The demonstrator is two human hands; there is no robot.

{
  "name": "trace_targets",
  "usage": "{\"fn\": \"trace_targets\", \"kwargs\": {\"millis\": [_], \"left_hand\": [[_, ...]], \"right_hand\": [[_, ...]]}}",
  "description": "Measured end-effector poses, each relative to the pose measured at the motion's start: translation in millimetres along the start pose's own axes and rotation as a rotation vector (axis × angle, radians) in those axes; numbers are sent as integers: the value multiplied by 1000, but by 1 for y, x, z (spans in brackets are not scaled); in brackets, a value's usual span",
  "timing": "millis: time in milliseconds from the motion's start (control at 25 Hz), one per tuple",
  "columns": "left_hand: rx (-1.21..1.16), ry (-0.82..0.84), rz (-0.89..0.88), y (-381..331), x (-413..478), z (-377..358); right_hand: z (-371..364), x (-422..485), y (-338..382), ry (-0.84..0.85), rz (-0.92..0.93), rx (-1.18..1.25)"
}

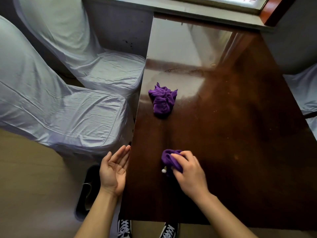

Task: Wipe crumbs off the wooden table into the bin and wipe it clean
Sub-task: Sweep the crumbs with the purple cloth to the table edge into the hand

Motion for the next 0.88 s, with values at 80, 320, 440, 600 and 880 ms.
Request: {"fn": "trace_targets", "kwargs": {"millis": [80,320,440,600,880], "left_hand": [[-36,13,0,1,0,1],[-77,5,-5,2,-2,1],[-64,-13,-9,4,-2,1],[-55,-25,-5,4,-3,0],[-81,-61,8,3,-3,-1]], "right_hand": [[0,-3,8,6,34,94],[47,-26,-38,-232,-352,164],[31,-43,-29,-165,-411,26],[-15,-51,17,-154,-341,32],[-40,-41,57,-285,-335,474]]}}
Point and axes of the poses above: each hand's wrist, its own x-axis towards the middle knuckle, its own z-axis out of the back of the hand, y = z × x, the point moved 2 cm from there along x, towards the middle knuckle, and after that the axes turned 10 degrees about x, right-handed, at the moved point
